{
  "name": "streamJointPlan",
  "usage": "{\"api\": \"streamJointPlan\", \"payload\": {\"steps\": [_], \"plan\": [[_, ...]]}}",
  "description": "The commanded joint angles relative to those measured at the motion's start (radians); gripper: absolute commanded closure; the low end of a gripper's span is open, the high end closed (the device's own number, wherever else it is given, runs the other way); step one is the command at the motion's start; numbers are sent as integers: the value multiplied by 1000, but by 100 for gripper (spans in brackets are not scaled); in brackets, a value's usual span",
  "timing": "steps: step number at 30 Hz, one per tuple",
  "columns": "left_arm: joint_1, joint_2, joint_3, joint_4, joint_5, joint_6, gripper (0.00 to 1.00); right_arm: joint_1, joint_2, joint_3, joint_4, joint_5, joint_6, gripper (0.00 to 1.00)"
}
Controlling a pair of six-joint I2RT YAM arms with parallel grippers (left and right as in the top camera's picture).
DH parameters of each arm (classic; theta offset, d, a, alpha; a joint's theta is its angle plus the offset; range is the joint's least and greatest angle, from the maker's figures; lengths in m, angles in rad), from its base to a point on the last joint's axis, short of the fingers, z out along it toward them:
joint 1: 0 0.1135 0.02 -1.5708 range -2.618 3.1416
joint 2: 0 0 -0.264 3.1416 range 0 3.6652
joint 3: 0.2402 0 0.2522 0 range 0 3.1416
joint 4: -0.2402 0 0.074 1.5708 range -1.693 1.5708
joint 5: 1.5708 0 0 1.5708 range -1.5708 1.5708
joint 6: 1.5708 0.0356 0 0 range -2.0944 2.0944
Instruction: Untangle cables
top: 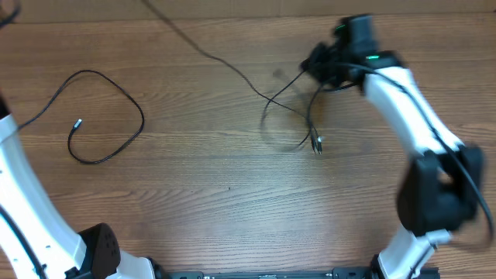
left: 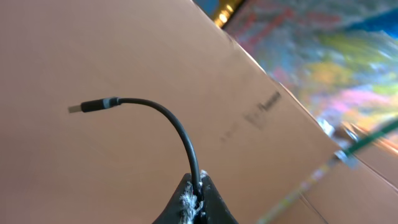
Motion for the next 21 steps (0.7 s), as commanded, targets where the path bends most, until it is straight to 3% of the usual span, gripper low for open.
{"api": "streamJointPlan", "payload": {"steps": [1, 5, 11, 21], "plan": [[116, -64, 11, -6, -3, -5, 96, -89, -170, 15, -79, -14, -48, 96], [218, -85, 11, -24, -3, 4, 96, -203, -224, 15, -190, 10, -80, 96], [269, -97, 11, -75, -34, 90, 96, -326, -214, 14, -299, 190, -101, 96], [269, -99, 11, -247, -285, 259, 96, -457, -205, 14, -360, 343, -121, 96]]}}
